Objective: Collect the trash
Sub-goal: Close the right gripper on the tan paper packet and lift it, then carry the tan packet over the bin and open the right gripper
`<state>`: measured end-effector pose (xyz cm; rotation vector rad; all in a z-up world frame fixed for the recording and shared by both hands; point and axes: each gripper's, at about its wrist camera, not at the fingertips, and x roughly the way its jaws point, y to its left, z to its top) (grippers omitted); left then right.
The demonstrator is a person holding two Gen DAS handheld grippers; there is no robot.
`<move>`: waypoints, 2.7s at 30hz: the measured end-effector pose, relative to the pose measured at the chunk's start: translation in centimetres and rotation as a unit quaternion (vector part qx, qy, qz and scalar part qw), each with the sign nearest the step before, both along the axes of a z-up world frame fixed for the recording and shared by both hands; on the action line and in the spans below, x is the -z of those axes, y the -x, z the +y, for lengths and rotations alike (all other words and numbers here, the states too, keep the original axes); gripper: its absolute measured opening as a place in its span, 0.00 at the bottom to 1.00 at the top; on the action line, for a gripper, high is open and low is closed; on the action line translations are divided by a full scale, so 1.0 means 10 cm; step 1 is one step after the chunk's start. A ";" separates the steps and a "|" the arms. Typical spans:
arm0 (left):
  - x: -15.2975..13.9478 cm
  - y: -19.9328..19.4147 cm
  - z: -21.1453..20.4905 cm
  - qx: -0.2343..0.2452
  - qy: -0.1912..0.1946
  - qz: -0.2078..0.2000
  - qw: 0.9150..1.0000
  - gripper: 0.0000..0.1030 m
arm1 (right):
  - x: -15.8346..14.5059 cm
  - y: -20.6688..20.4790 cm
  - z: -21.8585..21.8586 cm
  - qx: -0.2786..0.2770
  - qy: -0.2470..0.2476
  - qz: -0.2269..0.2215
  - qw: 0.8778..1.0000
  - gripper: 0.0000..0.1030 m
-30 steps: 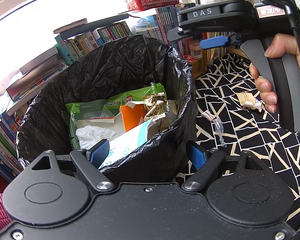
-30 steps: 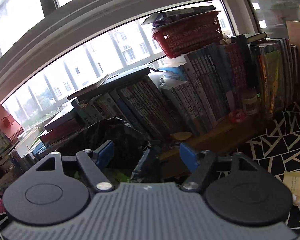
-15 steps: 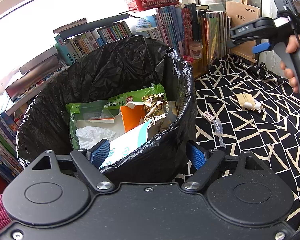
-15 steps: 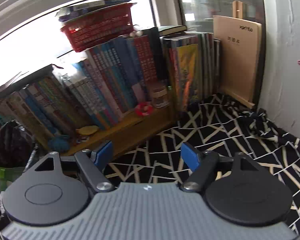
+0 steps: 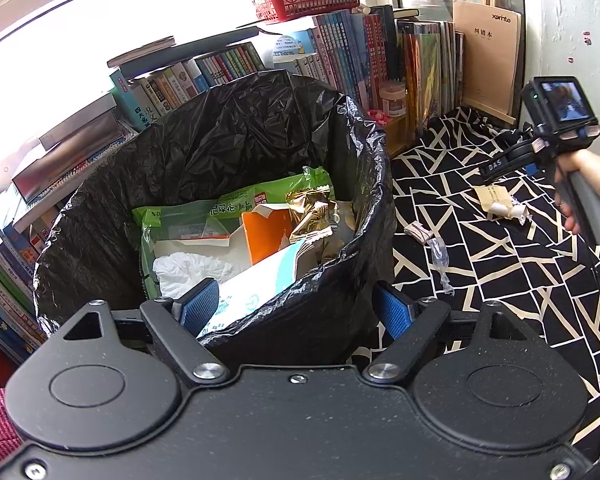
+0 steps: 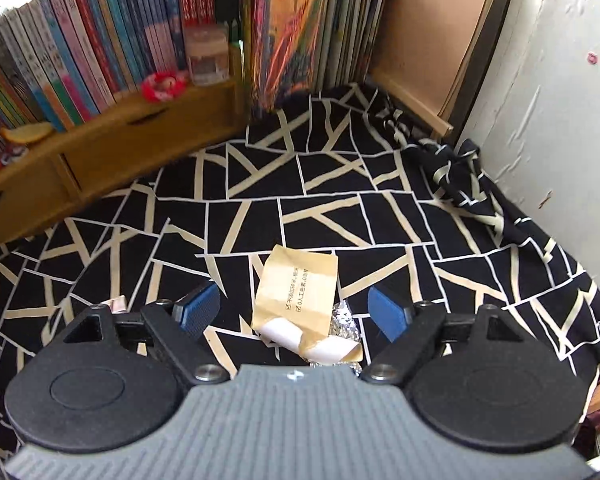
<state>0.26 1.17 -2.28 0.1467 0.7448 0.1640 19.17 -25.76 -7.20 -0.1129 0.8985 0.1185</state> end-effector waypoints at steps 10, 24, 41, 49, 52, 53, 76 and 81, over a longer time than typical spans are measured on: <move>0.01 -0.01 -0.02 -0.002 -0.008 -0.001 1.000 0.80 | 0.44 -0.42 0.21 0.004 0.019 0.028 0.999 0.89; 0.01 -0.02 -0.02 -0.001 -0.012 -0.002 1.000 0.80 | 0.28 -0.52 0.07 0.059 -0.029 0.036 0.997 0.48; 0.01 0.00 -0.01 0.000 -0.006 -0.001 1.000 0.80 | -1.48 0.49 0.56 -0.119 -0.297 -0.116 0.940 0.50; 0.00 0.03 -0.01 0.004 0.000 -0.001 1.000 0.80 | -1.83 1.03 1.21 -0.294 -0.385 -0.111 0.868 0.53; 0.00 0.03 -0.01 0.003 0.000 0.000 1.000 0.80 | -1.82 1.21 1.40 -0.342 -0.384 -0.110 0.851 0.57; 0.00 0.03 -0.01 0.002 0.001 0.000 1.000 0.80 | -1.79 1.25 1.46 -0.352 -0.382 -0.108 0.847 0.57; 0.00 0.00 -0.01 0.000 0.002 0.001 1.000 0.80 | -1.64 1.21 1.50 -0.322 -0.318 -0.073 0.889 0.84; -0.01 0.00 0.00 -0.001 0.005 0.002 1.000 0.80 | -1.77 1.13 1.26 -0.289 -0.302 -0.089 0.904 0.86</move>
